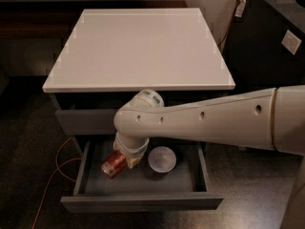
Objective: Pick coke can from middle drawer and place on counter
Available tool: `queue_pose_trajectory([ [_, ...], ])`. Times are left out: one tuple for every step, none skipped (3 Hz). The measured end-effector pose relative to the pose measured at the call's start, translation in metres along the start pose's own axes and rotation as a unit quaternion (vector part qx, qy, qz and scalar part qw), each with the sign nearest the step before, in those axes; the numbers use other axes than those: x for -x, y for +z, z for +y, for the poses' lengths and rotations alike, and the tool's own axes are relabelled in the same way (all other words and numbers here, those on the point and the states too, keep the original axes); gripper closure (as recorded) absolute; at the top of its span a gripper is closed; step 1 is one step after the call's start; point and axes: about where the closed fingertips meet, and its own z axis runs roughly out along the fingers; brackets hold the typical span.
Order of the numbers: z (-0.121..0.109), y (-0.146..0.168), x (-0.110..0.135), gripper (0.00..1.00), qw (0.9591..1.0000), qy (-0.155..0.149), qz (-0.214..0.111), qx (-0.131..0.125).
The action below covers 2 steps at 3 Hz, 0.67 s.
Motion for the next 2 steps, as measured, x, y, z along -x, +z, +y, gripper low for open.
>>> queue_pose_trajectory([
  [-0.009,-0.033,-0.003,1.0,0.9999,0.007,0.009,-0.008],
  [-0.021,-0.068,-0.008,1.0,0.9996,0.009,0.023,-0.016],
])
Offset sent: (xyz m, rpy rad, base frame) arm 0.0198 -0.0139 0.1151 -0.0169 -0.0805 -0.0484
